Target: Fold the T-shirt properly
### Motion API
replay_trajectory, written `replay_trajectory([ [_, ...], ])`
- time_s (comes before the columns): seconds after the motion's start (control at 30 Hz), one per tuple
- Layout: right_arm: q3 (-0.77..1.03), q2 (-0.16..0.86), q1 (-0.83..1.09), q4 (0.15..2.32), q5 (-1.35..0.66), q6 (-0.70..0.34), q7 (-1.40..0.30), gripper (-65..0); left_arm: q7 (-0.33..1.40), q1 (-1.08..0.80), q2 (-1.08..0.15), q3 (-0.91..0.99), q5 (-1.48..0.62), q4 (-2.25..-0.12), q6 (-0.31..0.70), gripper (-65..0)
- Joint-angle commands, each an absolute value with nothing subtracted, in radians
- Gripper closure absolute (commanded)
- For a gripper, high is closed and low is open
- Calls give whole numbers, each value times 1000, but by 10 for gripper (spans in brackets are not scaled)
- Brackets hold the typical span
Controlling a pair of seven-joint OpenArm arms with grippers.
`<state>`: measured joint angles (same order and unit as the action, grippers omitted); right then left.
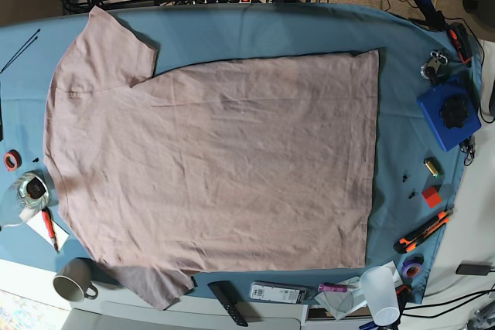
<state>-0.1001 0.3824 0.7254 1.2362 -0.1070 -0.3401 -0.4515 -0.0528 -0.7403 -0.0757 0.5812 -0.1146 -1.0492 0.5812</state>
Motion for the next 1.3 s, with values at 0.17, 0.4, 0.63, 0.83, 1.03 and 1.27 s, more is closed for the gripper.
replay_trajectory([
  [0.17,105,398,896,1487,-296,-343,-601,0,-67,-896,-83,585,-198,-1250,632,0],
  [0.4,366,396,1017,1744,-544,-429,-783,0,29,-1018,-84,586,-303,-1477,678,0],
  [0.63,592,393,1050,1920,-811,-558,-896,0,117,-1059,-84,588,-397,-1648,671,0],
  [0.83,720,393,1044,2014,-841,-561,-894,0,117,-1058,-84,588,-397,-1739,671,0],
  [1.03,741,393,1044,2074,-841,-567,-890,0,117,-1058,-84,588,-397,-1803,672,0],
  [1.27,741,386,1044,2128,-841,-639,-887,-272,119,-1058,-83,588,-397,-1811,672,0],
])
